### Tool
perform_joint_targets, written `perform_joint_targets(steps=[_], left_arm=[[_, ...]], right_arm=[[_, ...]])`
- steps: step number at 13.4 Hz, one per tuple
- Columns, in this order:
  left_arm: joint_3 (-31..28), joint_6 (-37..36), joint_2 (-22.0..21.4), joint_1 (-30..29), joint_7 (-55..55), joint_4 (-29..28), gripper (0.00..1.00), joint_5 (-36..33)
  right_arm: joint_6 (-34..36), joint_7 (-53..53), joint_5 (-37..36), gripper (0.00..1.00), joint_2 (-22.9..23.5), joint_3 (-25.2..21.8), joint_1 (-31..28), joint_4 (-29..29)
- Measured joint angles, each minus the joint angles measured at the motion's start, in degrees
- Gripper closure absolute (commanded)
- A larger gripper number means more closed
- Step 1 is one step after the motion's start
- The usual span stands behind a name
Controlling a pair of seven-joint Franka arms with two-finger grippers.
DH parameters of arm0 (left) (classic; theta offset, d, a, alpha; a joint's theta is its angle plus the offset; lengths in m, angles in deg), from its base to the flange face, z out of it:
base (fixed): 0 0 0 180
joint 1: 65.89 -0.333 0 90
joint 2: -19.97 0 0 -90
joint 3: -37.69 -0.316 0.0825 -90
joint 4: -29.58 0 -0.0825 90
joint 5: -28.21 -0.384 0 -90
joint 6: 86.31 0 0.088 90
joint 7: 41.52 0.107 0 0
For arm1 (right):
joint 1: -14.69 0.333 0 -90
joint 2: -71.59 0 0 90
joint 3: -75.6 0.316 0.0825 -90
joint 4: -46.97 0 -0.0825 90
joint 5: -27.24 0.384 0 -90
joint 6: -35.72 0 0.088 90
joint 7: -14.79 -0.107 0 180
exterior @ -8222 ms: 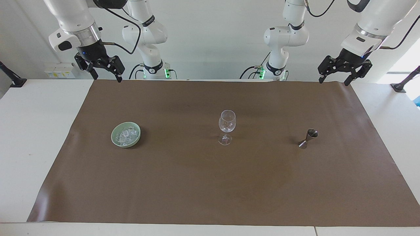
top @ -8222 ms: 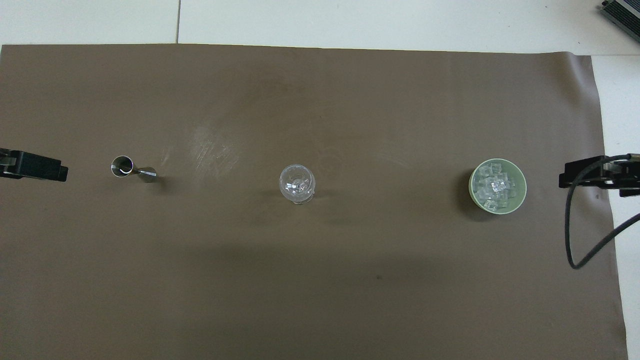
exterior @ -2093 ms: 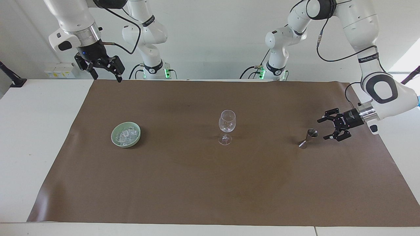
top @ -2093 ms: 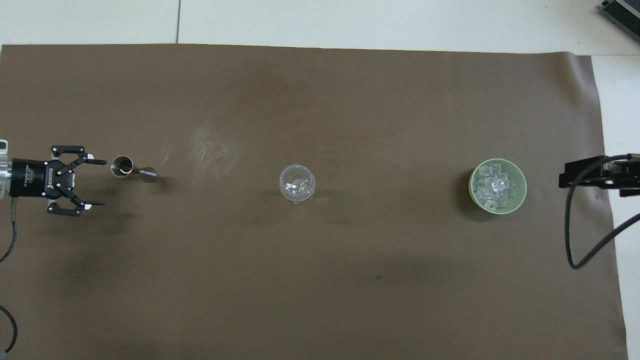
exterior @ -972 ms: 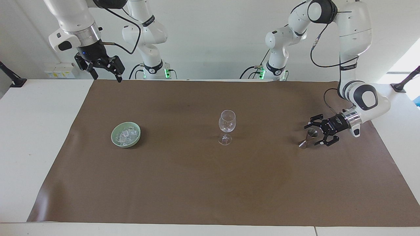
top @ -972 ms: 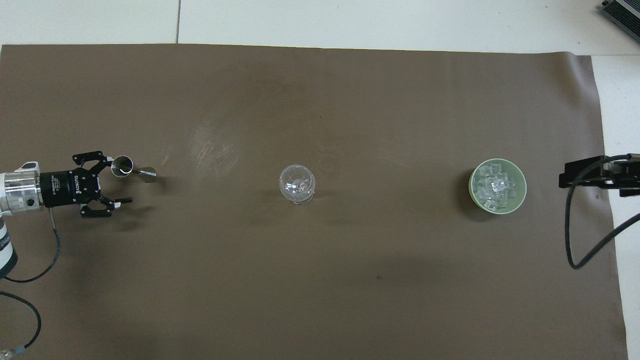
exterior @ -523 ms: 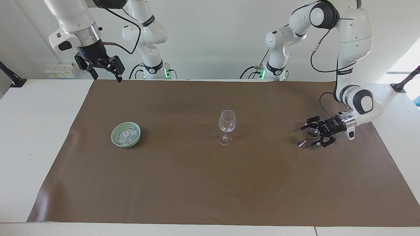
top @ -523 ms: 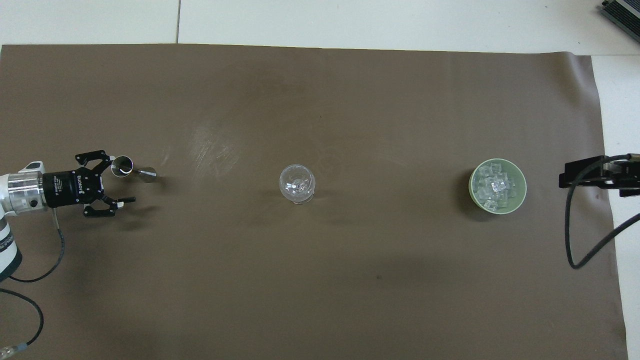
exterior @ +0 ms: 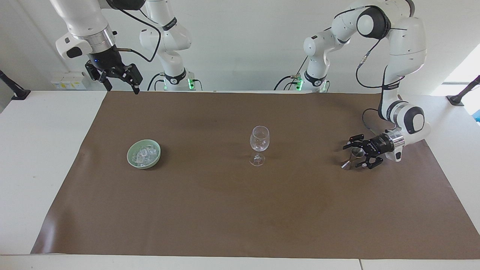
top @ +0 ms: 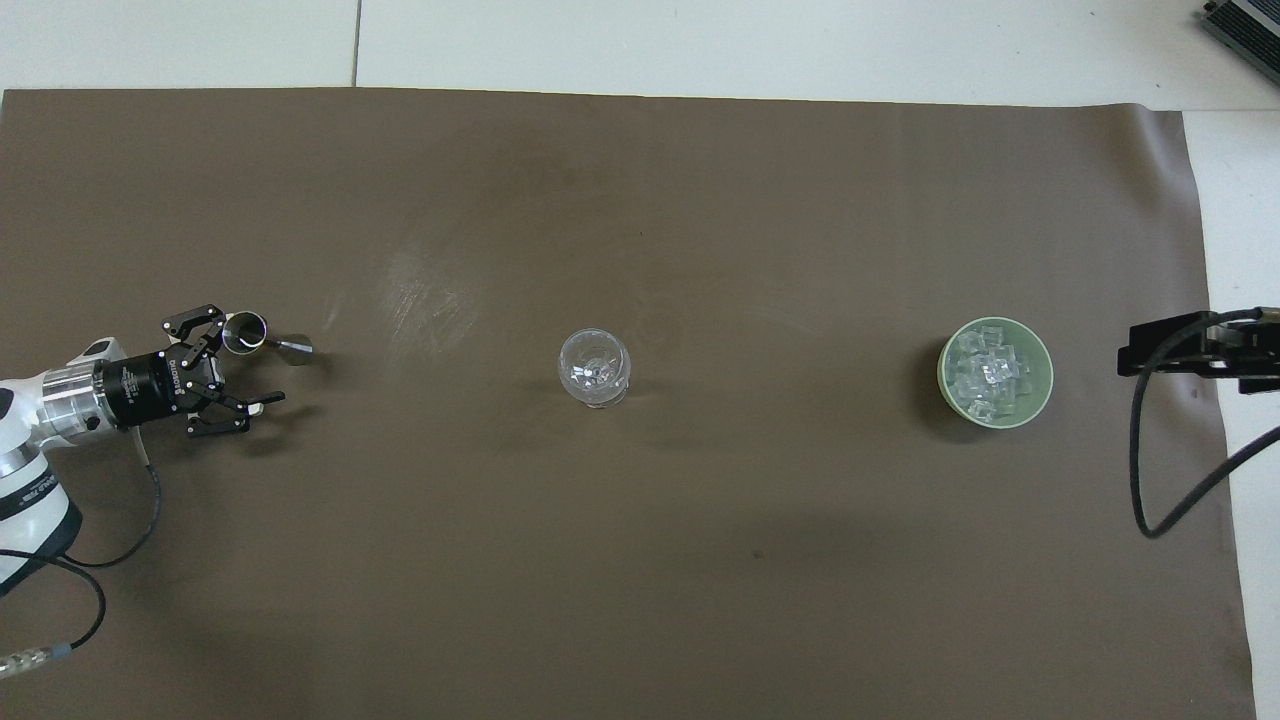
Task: Pour wine and add ice with both arms
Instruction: 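Close the left gripper on the metal jigger and lift it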
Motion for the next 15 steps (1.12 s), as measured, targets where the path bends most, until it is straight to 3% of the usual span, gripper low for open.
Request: perform_joint_targets(steps=[6, 8, 10, 13, 15], left_arm=[[0.1, -1.08, 0.69, -0.52, 0.28, 0.02, 0.0, 2.21], [0.26, -1.12, 0.69, -0.52, 0.29, 0.02, 0.03, 2.55], [0.39, -1.15, 0.69, -0.52, 0.31, 0.02, 0.16, 3.11], [0.47, -1.25, 0.7, -0.52, 0.35, 0.01, 0.59, 3.37], [0.48, -1.28, 0.71, -0.52, 0.35, -0.01, 1.0, 3.57]], right_arm=[[0.0, 0.0, 0.0, 0.0, 0.0, 0.0, 0.0, 0.0], [0.0, 0.0, 0.0, 0.0, 0.0, 0.0, 0.0, 0.0], [0.0, 0.0, 0.0, 0.0, 0.0, 0.0, 0.0, 0.0], [0.0, 0.0, 0.0, 0.0, 0.0, 0.0, 0.0, 0.0], [0.0, 0.0, 0.0, 0.0, 0.0, 0.0, 0.0, 0.0]])
